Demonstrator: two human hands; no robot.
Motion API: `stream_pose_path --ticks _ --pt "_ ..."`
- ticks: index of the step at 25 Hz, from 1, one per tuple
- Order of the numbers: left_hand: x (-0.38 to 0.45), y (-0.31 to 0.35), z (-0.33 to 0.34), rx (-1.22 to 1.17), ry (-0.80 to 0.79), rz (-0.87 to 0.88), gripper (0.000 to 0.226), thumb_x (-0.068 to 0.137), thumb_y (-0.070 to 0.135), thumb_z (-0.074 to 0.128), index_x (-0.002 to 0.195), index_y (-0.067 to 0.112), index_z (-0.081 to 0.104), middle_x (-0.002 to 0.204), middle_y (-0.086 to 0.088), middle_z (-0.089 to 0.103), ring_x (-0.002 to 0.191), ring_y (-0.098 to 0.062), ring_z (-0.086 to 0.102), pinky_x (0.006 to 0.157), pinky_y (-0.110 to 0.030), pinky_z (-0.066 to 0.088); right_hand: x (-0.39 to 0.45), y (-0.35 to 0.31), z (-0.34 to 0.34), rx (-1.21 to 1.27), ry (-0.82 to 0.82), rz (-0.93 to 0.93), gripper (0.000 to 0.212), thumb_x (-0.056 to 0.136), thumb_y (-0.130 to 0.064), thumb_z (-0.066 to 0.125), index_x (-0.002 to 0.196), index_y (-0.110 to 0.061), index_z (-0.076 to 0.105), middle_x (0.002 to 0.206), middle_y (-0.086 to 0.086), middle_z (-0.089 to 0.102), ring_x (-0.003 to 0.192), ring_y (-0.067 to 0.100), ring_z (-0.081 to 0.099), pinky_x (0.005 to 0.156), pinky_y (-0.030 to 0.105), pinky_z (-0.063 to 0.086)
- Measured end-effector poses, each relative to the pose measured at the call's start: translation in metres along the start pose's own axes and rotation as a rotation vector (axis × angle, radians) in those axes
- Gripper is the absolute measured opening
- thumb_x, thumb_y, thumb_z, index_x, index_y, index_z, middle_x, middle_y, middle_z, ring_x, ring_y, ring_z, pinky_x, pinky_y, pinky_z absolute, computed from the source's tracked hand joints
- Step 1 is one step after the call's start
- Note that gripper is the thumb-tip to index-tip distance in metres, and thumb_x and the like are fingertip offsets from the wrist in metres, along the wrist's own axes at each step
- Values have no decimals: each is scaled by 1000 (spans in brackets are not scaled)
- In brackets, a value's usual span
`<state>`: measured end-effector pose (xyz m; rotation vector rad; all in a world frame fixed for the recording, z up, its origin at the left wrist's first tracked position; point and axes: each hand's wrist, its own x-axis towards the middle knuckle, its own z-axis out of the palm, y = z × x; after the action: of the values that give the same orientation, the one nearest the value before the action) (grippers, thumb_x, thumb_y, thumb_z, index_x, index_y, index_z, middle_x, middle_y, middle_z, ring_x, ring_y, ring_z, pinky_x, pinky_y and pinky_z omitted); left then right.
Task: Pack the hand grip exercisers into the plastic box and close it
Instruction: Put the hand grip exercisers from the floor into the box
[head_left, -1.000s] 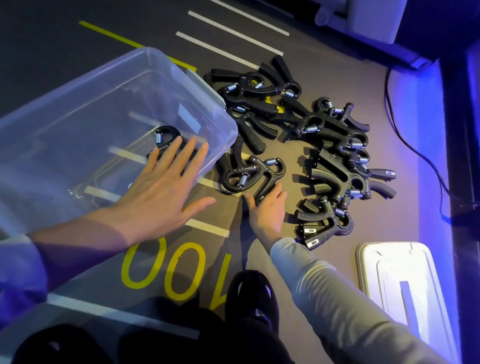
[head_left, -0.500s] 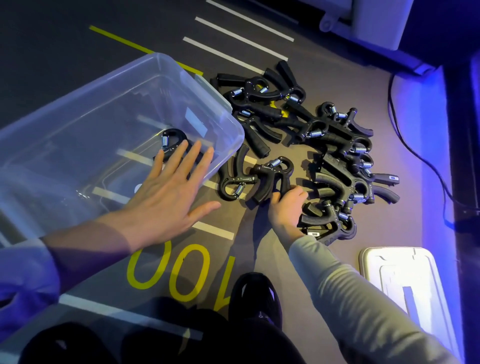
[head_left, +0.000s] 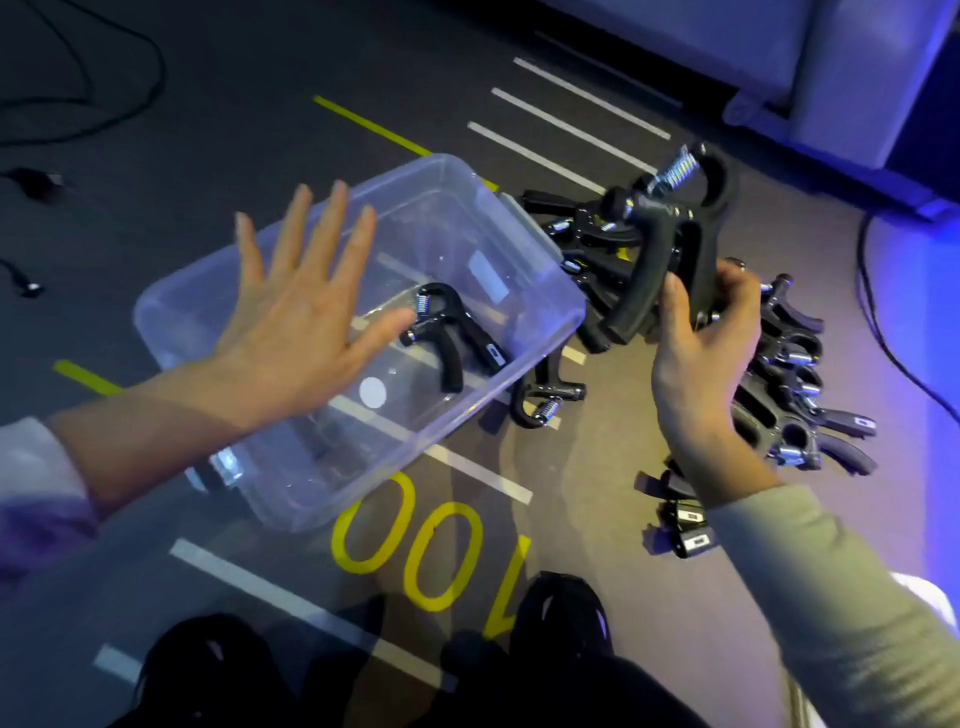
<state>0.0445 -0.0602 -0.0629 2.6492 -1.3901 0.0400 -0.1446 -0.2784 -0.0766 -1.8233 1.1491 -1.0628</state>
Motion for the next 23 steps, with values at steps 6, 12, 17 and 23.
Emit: stream_pose_path --ticks 6,12,17,23 --pt "-23 -64 -3 52 -8 -199 91 79 70 10 147 9 12 156 -10 3 142 -34 -1 105 -65 -1 -26 -88 83 -121 -591 -226 19 92 -20 53 107 -8 50 93 2 53 83 16 48 75 22 38" --pt "-29 -80 6 130 -19 -173 88 84 70 17 147 9 9 156 -10 4 141 -37 3 102 -70 4 -71 -59 160 -586 -1012 62 25 95 -31 46 115 -16 42 113 9 60 112 32 53 93 42 33" --pt "-30 -77 14 157 -48 -117 90 82 69 16 145 6 16 154 -14 14 138 -41 15 99 -72 11 -78 -27 192 -733 -1105 99 57 93 -38 52 136 -8 29 119 20 59 111 36 56 88 37 40" --pt "-26 -73 19 125 -61 -83 89 82 69 12 146 7 10 155 -12 13 140 -40 12 102 -69 8 -70 -18 200 -945 -1226 165 70 97 -22 44 147 1 3 142 19 43 130 32 43 102 35 35"
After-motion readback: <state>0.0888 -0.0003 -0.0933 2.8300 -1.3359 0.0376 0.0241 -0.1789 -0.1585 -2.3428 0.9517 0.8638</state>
